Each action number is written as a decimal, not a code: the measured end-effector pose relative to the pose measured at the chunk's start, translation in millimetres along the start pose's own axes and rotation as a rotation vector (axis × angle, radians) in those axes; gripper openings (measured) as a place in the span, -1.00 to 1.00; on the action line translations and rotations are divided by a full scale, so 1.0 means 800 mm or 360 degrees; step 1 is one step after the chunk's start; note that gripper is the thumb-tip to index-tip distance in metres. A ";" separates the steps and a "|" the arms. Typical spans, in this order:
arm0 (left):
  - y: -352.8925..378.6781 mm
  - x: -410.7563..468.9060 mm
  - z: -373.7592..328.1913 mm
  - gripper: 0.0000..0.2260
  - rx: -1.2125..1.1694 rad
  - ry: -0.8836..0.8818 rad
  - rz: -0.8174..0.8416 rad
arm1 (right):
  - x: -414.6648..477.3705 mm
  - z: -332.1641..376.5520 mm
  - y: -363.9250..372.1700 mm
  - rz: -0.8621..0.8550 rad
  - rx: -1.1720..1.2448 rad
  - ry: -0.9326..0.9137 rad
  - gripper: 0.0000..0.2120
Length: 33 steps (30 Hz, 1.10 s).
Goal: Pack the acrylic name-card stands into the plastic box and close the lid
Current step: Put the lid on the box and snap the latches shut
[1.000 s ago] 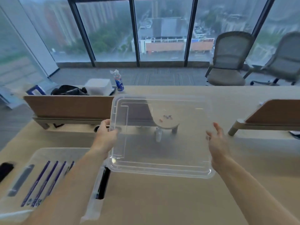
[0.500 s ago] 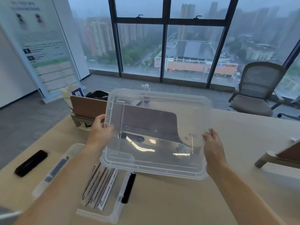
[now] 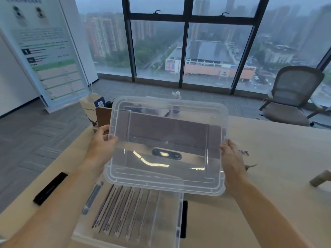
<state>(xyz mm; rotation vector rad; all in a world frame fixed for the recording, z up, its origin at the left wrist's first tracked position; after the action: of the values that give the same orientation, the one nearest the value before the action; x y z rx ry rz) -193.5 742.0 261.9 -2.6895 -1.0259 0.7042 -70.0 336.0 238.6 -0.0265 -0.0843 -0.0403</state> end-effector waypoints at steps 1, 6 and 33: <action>-0.010 0.010 0.003 -0.66 -0.0002 0.0005 0.0005 | -0.003 -0.001 0.013 0.0015 -0.0008 0.0013 -0.52; -0.052 0.047 0.022 -0.73 0.0007 0.0019 -0.0025 | -0.010 -0.015 0.064 0.0091 0.0011 0.0071 -0.47; -0.140 0.179 0.023 -0.83 0.0437 0.0454 -0.0091 | -0.013 -0.037 0.160 -0.0063 -0.0295 -0.0106 -0.73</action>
<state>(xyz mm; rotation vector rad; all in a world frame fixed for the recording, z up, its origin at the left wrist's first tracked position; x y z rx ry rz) -174.5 920.7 230.0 -2.4240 -0.8606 0.4010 -72.6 463.6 205.3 -0.2116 -0.1476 -0.0868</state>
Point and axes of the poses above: each hand's wrist, its own x-axis towards the middle knuckle, its own y-axis out of the palm, z = x × y, the point moved 10 cm from there along x, towards the middle knuckle, and after that the axes turned 14 degrees about -y, right-handed, at the moved point
